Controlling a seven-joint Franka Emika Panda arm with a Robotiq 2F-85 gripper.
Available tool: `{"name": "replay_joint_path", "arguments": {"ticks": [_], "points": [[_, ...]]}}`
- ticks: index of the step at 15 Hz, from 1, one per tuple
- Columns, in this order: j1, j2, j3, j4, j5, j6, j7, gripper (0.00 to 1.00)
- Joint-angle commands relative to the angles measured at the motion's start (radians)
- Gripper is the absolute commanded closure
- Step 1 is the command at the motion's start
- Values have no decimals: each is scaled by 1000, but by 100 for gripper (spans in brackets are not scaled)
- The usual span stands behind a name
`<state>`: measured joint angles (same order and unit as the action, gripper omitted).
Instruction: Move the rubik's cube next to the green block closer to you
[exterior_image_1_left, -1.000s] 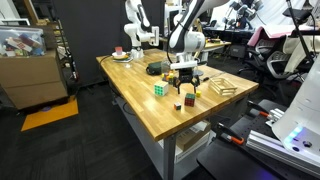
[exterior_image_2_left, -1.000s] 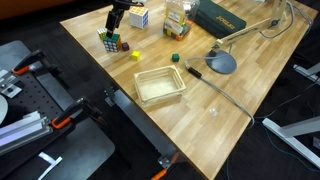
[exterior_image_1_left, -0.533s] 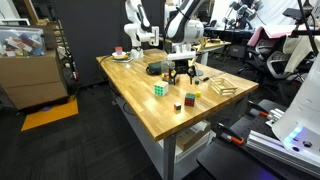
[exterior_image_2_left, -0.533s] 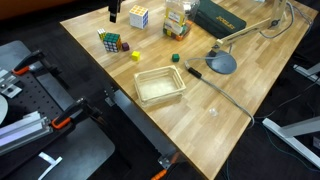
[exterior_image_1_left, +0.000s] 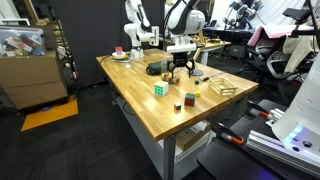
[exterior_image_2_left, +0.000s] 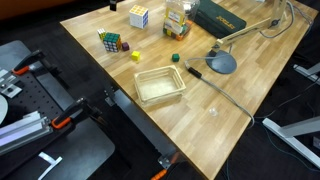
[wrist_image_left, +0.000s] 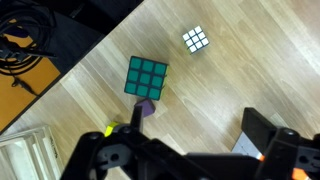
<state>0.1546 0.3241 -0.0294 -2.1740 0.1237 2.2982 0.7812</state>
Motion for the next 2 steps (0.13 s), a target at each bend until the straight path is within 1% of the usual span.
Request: {"name": "replay_joint_path", "arguments": {"ticks": [1, 2], "points": [[-9, 0, 9, 1, -4, -1, 3, 0], [-9, 0, 9, 1, -4, -1, 3, 0]]}}
